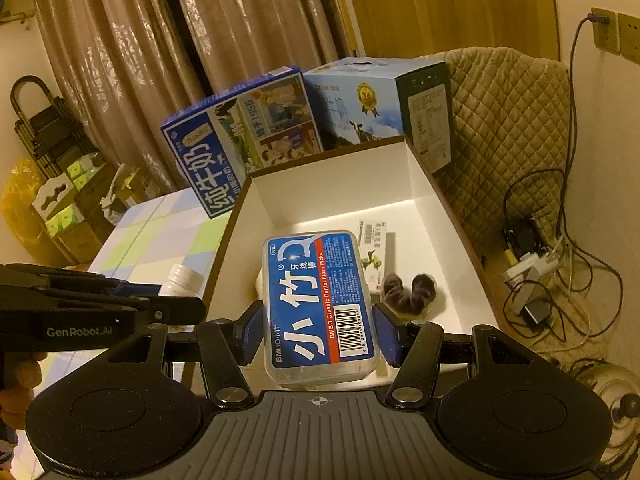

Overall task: Organize objects
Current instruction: 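Carry the white bottle and blue case into the cardboard box and release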

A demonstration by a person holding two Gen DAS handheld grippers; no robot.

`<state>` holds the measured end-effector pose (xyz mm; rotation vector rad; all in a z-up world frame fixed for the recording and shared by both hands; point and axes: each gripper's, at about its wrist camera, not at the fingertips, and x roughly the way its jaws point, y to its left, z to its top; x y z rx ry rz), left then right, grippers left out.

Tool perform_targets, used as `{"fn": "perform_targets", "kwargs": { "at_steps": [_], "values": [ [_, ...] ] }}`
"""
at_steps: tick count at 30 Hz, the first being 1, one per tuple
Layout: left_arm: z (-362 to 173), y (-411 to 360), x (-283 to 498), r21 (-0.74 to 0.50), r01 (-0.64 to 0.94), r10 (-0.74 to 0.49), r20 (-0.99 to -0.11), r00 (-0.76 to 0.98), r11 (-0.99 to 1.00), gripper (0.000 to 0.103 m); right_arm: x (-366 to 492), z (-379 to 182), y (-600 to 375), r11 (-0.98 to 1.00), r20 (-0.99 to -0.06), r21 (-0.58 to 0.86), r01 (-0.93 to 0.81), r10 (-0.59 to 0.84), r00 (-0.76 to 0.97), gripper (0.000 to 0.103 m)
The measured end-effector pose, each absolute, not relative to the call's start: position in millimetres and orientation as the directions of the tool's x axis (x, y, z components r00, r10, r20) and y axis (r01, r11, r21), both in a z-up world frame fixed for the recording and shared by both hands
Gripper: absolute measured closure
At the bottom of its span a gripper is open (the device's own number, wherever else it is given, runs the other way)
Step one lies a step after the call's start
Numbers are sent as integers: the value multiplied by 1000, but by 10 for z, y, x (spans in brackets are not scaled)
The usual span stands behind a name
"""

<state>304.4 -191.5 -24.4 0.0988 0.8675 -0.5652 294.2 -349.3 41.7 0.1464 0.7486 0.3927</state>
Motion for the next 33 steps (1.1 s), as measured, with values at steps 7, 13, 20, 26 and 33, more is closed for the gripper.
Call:
{"fn": "perform_targets", "kwargs": {
  "at_steps": [7,13,20,26,33],
  "values": [
    [-310,-2107,3360,-122,502,-409,-754,514,856,81,3326,334,-3447,922,-652,270,-279,388,651,49],
    [-350,-2217,3700,-112,497,-398,-757,518,861,81,3693,208,-3399,921,-676,289,-260,389,626,49],
    [-486,-2295,4191,-107,476,-371,-779,506,873,81,4109,74,-3348,920,-703,321,-223,390,595,49],
    [-646,-2358,4619,-95,463,-340,-807,483,881,81,4469,-45,-3277,925,-726,324,-200,379,573,49],
    [-854,-2451,4972,-62,461,-298,-836,460,885,81,4796,-210,-3194,934,-752,313,-173,355,556,49]
  ]
}}
